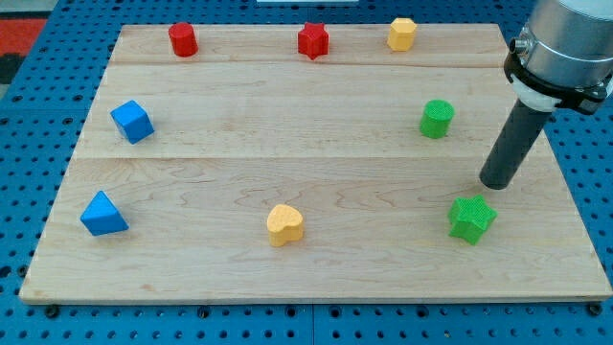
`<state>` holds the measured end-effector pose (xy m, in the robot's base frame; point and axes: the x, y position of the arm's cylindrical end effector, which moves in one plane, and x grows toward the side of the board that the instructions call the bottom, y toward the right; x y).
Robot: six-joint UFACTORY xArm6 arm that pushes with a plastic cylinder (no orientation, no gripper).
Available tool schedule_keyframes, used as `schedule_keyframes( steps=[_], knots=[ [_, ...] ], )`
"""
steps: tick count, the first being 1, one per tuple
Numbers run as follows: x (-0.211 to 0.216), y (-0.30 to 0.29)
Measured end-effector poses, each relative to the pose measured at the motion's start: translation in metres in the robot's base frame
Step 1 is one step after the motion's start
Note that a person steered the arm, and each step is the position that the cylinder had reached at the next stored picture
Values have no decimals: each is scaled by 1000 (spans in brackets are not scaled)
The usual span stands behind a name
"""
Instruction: Move the arm right to the green circle
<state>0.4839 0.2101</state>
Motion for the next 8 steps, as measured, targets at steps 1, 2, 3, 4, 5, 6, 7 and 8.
schedule_keyframes(
  steps=[1,2,3,4,5,6,7,8],
  knots=[
    [0,0],
    [0,0],
    [0,0],
    [0,0],
    [-6,0],
    [-25,6],
    [-47,10],
    [-60,7]
  ],
)
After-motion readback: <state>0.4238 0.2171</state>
